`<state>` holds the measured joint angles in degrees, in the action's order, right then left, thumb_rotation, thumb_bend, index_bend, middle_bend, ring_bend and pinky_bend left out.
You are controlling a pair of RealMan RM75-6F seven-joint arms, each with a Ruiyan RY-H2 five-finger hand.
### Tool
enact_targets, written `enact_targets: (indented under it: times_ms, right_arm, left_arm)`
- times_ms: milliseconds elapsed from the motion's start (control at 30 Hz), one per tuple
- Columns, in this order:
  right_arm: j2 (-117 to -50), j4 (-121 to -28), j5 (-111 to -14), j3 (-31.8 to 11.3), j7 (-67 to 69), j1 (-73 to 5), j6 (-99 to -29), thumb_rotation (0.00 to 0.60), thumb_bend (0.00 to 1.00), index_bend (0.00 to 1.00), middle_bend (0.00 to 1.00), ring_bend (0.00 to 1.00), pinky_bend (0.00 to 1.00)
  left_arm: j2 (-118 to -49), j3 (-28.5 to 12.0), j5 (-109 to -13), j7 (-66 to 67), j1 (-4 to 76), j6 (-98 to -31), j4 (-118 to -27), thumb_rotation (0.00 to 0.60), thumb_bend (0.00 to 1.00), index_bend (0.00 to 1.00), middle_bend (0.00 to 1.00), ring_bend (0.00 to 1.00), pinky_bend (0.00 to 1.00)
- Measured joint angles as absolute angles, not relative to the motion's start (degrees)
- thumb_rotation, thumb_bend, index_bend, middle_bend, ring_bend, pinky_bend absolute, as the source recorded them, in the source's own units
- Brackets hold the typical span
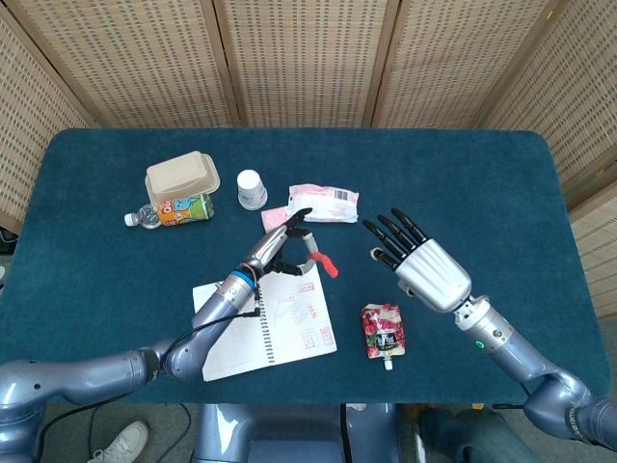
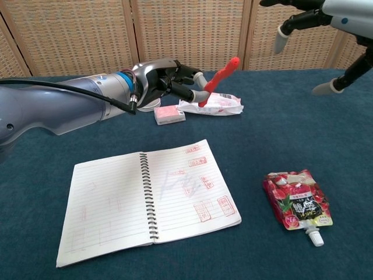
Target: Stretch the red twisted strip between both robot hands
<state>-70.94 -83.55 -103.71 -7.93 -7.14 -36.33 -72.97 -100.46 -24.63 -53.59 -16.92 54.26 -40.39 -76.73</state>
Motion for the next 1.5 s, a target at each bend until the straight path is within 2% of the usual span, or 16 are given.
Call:
enact_targets:
  times_ms: [267, 633, 1500]
  right_arm:
    - [-72.3, -86.2, -98.6, -8.7, 0.2, -39.1, -68.6, 0.6, 0.38, 0.41, 0.04, 0.0, 0.0]
    - [-73.4, -89.0, -92.6, -10.0, 2.0, -41.4, -63.2, 0.6, 0.56, 0.44, 0.07, 0.0, 0.0]
    - [-76.0, -93.6, -83.9, -12.0, 1.8, -43.6, -59.4, 0.6, 0.57, 0.44, 0.08, 0.0, 0.0]
  left_arm:
    - [-100.7, -24.7, -54.2, -18.1, 54.4, -40.0, -75.9, 0.6, 0.56, 0.7, 0.0, 0.0, 0.0]
    - [-100.9, -24.6, -55.2, -19.5, 54.5, -39.6, -75.3, 0.6, 0.56, 0.7, 0.0, 0.0, 0.0]
    - [-100.6, -24.8, -55.7, -21.7, 54.7, -38.6, -75.1, 0.6, 0.56, 0.7, 0.0, 0.0, 0.0]
